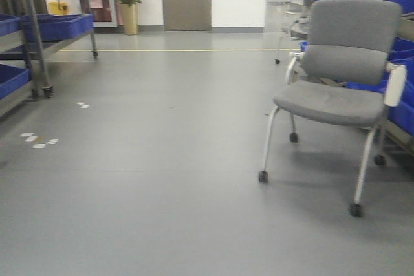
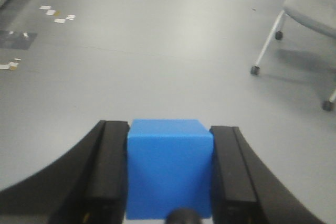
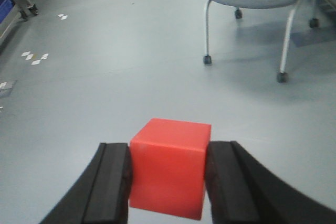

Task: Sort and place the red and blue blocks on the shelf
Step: 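Drive the base across the floor up to the blue bin shelf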

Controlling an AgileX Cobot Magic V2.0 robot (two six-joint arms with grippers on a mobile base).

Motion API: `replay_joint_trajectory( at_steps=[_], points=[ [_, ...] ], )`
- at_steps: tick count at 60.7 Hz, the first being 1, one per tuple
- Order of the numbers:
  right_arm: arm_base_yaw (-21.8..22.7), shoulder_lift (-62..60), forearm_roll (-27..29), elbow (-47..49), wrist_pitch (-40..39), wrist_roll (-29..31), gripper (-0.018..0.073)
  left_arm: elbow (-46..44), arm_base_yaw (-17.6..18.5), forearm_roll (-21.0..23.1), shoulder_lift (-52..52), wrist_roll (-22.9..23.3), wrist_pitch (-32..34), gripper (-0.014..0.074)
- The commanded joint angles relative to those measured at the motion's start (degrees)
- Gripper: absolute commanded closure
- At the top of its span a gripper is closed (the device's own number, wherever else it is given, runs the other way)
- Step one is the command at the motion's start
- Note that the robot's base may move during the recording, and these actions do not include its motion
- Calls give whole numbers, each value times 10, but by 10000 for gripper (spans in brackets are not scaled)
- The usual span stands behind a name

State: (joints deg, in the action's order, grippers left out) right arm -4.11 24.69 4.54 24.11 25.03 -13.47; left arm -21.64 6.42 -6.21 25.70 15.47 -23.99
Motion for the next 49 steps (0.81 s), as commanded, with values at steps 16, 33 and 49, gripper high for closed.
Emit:
replay_joint_trajectory(
  at_steps=[16,33,49],
  points=[
    [3,2,-5,15,-50,2,510,-17,-2,-4,3,1,50,472],
    [3,2,-5,15,-50,2,510,-17,-2,-4,3,1,50,472],
    [3,2,-5,15,-50,2,510,-17,-2,-4,3,1,50,472]
  ],
)
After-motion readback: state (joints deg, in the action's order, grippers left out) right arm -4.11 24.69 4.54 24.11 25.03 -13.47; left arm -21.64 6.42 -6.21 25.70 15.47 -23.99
